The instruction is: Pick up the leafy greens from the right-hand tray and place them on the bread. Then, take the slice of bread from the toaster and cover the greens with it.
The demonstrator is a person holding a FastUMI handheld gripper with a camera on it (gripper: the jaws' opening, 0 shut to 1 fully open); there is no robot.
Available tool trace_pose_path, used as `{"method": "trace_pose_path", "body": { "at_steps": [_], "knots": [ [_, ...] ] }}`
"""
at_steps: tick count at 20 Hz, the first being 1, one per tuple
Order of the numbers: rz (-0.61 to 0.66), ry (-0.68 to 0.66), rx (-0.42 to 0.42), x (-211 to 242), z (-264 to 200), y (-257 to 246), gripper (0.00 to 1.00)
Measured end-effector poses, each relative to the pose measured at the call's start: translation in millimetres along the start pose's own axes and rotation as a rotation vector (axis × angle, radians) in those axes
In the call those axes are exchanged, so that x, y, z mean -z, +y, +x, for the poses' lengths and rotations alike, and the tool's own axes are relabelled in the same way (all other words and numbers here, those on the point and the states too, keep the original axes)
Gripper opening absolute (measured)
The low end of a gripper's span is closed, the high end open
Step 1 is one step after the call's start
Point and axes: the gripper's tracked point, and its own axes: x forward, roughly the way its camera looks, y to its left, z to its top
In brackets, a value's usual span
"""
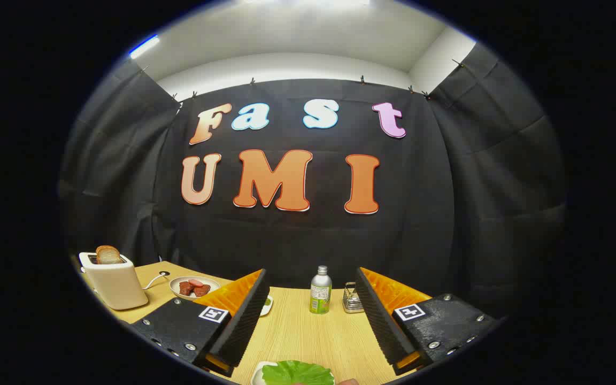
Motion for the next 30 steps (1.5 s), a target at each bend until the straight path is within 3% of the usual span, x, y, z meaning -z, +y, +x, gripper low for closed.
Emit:
{"method": "trace_pose_path", "body": {
  "at_steps": [15, 22, 30],
  "knots": [
    [-0.018, 0.009, -0.018, 0, -15, 4, 0.97],
    [0.029, 0.186, -0.122, 46, -17, 27, 0.97],
    [-0.011, 0.328, -0.163, 74, -21, 36, 0.97]
  ]
}}
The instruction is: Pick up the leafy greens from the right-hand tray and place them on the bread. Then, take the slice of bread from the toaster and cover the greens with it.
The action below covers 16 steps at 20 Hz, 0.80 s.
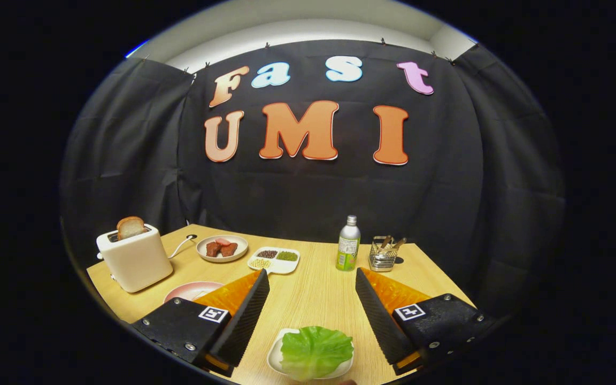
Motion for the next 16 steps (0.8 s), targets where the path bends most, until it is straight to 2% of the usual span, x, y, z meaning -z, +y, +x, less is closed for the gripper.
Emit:
{"method": "trace_pose_path", "body": {
  "at_steps": [4, 16],
  "knots": [
    [0.025, 0.124, -0.039, 28, 6, 8, 0.97],
    [-0.015, 0.503, -0.087, 116, 14, 12, 0.98]
  ]
}}
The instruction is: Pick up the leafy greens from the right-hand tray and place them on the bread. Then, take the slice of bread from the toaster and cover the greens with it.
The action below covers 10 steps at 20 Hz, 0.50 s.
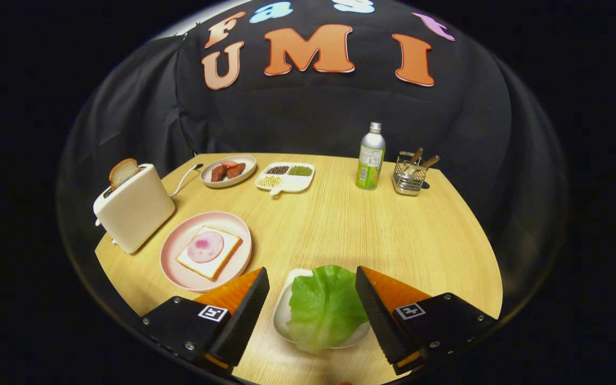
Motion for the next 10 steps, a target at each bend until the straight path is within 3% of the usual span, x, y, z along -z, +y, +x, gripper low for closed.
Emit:
{"method": "trace_pose_path", "body": {
  "at_steps": [4, 10],
  "knots": [
    [-0.010, 0.118, -0.027, 25, 12, 4, 0.98],
    [-0.011, 0.248, 0.002, 48, 26, -6, 0.98]
  ]
}}
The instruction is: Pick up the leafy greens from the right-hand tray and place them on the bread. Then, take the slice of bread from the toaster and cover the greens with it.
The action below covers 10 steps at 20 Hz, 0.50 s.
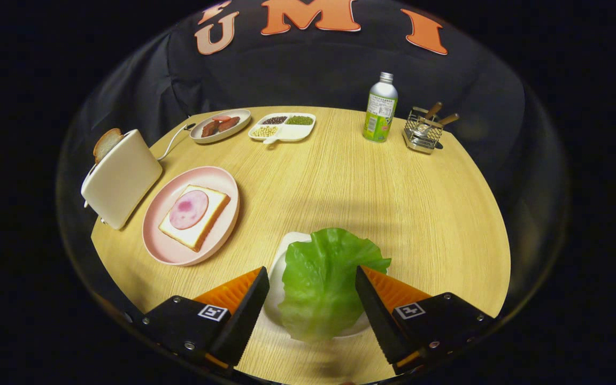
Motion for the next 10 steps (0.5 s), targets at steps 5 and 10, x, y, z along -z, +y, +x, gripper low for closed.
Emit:
{"method": "trace_pose_path", "body": {
  "at_steps": [5, 10],
  "knots": [
    [0.012, 0.083, 0.017, 13, 14, -7, 0.92],
    [0.035, 0.148, 0.037, 27, 25, -11, 0.79]
  ]
}}
